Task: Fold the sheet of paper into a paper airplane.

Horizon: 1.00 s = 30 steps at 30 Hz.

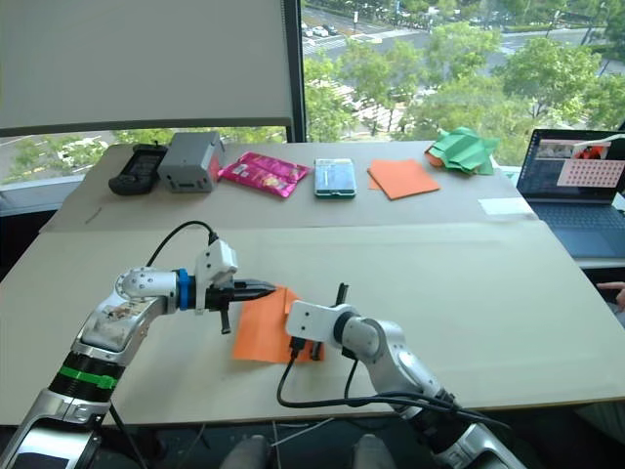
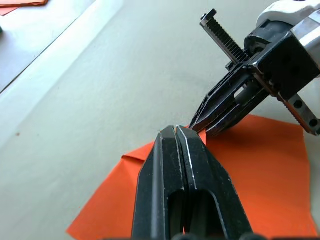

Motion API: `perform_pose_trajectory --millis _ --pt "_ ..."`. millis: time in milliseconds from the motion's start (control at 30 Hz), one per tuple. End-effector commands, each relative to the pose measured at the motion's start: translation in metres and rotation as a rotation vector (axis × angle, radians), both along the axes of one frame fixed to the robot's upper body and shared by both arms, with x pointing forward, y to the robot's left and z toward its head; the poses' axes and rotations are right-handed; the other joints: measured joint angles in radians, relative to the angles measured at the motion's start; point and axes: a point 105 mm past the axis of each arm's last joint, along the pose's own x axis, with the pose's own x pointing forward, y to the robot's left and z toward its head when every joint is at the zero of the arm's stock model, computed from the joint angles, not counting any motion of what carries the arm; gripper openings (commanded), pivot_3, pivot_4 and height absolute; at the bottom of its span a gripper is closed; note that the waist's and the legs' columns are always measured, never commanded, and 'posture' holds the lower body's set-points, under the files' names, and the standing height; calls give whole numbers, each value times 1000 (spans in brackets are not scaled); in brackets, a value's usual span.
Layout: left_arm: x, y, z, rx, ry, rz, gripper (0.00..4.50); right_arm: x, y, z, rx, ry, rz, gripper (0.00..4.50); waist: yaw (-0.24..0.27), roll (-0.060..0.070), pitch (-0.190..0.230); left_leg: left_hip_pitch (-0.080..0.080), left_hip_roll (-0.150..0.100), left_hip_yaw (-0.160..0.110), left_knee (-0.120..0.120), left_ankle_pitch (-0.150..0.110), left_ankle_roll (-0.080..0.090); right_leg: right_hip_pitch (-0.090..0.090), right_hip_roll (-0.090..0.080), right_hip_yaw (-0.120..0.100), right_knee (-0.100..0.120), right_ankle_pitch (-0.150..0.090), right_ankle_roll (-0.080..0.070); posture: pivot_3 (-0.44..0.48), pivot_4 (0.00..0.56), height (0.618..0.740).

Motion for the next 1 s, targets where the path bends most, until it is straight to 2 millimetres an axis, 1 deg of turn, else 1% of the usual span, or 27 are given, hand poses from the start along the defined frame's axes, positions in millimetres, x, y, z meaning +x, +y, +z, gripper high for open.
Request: perform_pose_trajectory --millis 33,133,267,333,433,733,867,1000 --pt "6 -4 -5 22 -7 -21 32 -2 4 6 -2 -18 20 45 0 0 0 0 0 0 0 0 0 1 0 0 1 0 0 0 150 706" --pt "13 -6 -14 50 -13 -20 32 -2 4 6 -5 -19 21 45 0 0 0 -1 0 -1 -1 0 0 1 1 0 3 0 0 0 150 706" --pt "31 -11 -19 66 -33 20 32 -3 3 7 -13 -25 26 45 1 0 0 0 0 -1 0 0 0 1 1 0 3 0 0 0 150 706" --pt "35 -13 -20 67 -39 22 32 -3 4 7 -15 -28 28 45 1 0 0 0 0 -1 0 0 0 0 1 0 1 0 0 0 150 706" --pt "38 -11 -29 114 -50 30 32 -3 4 8 -21 -32 30 45 0 0 0 -1 0 -1 0 0 0 1 1 0 1 0 0 0 150 706" --pt "40 -14 -46 174 -62 23 32 -4 8 10 -28 -36 50 45 2 0 0 0 0 -1 0 0 0 4 1 0 3 0 0 0 150 706" --pt "41 -18 -47 164 -60 18 32 -6 8 8 -34 -30 60 45 4 0 0 1 0 -1 0 0 0 5 1 0 3 0 0 0 150 706" --pt "39 -17 -55 205 -54 8 32 -7 10 9 -42 -36 74 45 4 0 0 2 0 -1 0 0 0 7 1 0 3 0 0 0 150 706"
